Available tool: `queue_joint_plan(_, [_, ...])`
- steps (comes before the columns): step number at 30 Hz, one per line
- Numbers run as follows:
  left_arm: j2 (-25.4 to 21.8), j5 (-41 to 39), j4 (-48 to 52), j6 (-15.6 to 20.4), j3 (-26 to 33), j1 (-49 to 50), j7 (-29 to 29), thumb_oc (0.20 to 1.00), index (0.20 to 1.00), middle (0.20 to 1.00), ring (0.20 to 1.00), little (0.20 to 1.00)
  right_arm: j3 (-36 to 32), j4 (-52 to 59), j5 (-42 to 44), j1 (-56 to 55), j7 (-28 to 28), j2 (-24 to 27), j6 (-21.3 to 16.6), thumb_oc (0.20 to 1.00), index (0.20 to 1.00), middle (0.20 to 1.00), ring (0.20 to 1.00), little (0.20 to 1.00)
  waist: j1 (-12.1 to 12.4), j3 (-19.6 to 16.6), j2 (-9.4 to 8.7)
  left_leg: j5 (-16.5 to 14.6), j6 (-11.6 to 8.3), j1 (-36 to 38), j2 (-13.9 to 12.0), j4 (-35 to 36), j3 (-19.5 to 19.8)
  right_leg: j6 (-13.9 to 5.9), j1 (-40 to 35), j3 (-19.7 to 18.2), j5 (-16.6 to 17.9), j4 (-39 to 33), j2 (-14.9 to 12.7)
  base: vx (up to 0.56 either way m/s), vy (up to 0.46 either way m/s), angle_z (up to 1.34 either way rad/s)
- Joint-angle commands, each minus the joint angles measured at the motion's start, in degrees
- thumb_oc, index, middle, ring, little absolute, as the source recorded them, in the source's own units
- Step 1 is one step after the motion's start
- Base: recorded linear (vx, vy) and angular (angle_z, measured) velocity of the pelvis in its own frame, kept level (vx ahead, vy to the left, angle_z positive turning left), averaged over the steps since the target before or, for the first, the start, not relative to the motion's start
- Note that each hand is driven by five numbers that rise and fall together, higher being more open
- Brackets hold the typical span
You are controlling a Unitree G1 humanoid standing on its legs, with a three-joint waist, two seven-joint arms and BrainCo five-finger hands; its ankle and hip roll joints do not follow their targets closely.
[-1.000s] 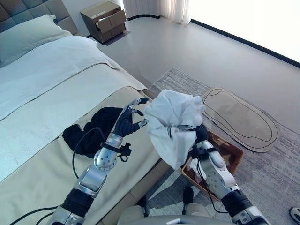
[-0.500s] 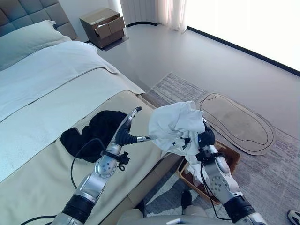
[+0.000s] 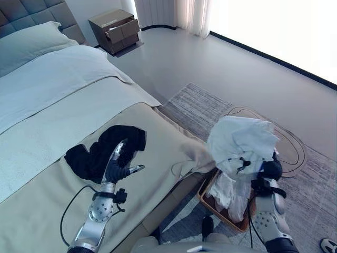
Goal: Pick up clothes into the bucket
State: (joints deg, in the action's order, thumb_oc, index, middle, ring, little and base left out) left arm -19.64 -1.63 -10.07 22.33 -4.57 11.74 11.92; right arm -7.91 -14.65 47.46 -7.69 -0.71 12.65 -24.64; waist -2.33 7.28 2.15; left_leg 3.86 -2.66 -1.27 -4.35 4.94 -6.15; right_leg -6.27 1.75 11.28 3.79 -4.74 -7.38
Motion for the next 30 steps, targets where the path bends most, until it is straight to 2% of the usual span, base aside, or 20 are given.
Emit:
queue_joint_plan(1, [-0.81,-5.5,1.38,5.52,5.79,-0.41,1.29,1.0,1.0,1.0,1.0,1.0,-5.32,1.82,-2.75,2.19,-3.11,-0.13,-6.14,0.2,0.2,0.2,0.2,0.2,-0.58,0.07,-3.2,-1.6,-0.71,-3.13,-1.42,-3.53,0.56,-4.09,0.78,0.89,-2.19,6.95,-5.45,0.0,0.0,0.0])
queue_joint_plan(3, [-0.26,-6.95,2.07,6.6,7.42,-0.45,1.53,1.0,1.0,1.0,1.0,1.0,-7.11,0.62,-7.58,2.06,-6.06,0.97,-6.71,0.2,0.2,0.2,0.2,0.2,-0.6,0.61,-3.16,-1.79,-0.69,-3.95,-1.39,-4.29,0.7,-4.07,1.36,0.79,-2.36,7.3,-5.45,-0.03,-0.011,0.0])
queue_joint_plan(6, [0.84,-12.54,2.93,7.43,8.51,-1.97,1.01,1.0,1.0,1.0,1.0,1.0,-8.04,-1.92,-9.63,4.37,-9.16,1.65,-7.56,0.2,0.2,0.2,0.2,0.2,-0.65,2.79,-3.0,-2.29,-0.52,-6.56,-1.21,-7.05,1.39,-3.76,3.26,0.43,-2.86,9.07,-5.72,-0.11,-0.022,0.0])
queue_joint_plan(11, [1.26,-18.12,6.58,8.44,7.93,-3.13,-0.99,1.0,1.0,1.0,1.0,1.0,-6.94,-2.77,-12.29,9.54,-12.24,3.23,-7.77,0.2,0.2,0.2,0.2,0.2,-0.82,8.46,-2.27,-3.32,-0.02,-11.64,-1.32,-12.28,1.96,-3.02,8.29,-0.73,-3.38,13.76,-6.23,-0.16,-0.003,-0.02])
queue_joint_plan(17, [-0.59,-20.13,11.0,9.76,6.45,-3.56,-1.62,1.0,1.0,1.0,1.0,1.0,-6.64,-4.29,-15.08,14.98,-17.75,4.71,-8.56,0.2,0.2,0.2,0.2,0.2,-1.03,11.85,-1.27,-4.42,0.38,-20.57,-1.56,-18.52,2.11,-2.36,17.59,-2.11,-4.17,20.15,-6.64,-0.12,0.011,-0.02])
queue_joint_plan(18, [-1.28,-21.12,12.88,10.42,5.86,-3.35,-1.56,1.0,1.0,1.0,1.0,1.0,-6.41,-4.93,-14.95,16.59,-19.32,4.94,-9.0,0.2,0.2,0.2,0.2,0.2,-1.0,12.43,-1.05,-5.02,0.51,-24.32,-1.59,-21.21,2.38,-2.02,21.26,-2.51,-4.8,22.88,-6.69,-0.11,0.009,-0.01])
queue_joint_plan(19, [-1.29,-21.15,12.88,10.42,5.89,-3.39,-1.57,1.0,1.0,1.0,1.0,1.0,-6.39,-5.02,-14.97,16.7,-19.36,4.96,-9.04,0.2,0.2,0.2,0.2,0.2,-0.99,12.13,-1.03,-5.17,0.51,-24.94,-1.62,-21.63,2.39,-2.0,21.89,-2.59,-4.94,23.27,-6.71,-0.08,0.0,0.02])
queue_joint_plan(24, [-2.93,-22.31,18.81,11.41,4.37,-2.52,-0.46,1.0,1.0,1.0,1.0,1.0,-6.18,-8.26,-15.14,20.83,-23.77,7.15,-9.76,0.2,0.2,0.2,0.2,0.2,-0.55,12.42,0.03,-9.28,0.75,-37.33,-1.87,-33.03,2.86,-0.99,34.4,-4.43,-8.36,34.42,-6.99,-0.08,0.01,0.03])
queue_joint_plan(30, [-3.84,-22.48,20.41,11.87,2.23,-2.42,0.43,1.0,1.0,1.0,1.0,1.0,-5.31,-12.39,-15.44,23.59,-25.91,10.03,-9.96,0.2,0.2,0.2,0.2,0.2,-0.11,12.75,0.91,-11.23,1.05,-43.68,-1.76,-38.65,2.94,-0.64,40.8,-5.46,-10.1,40.08,-7.59,-0.02,0.032,0.03])
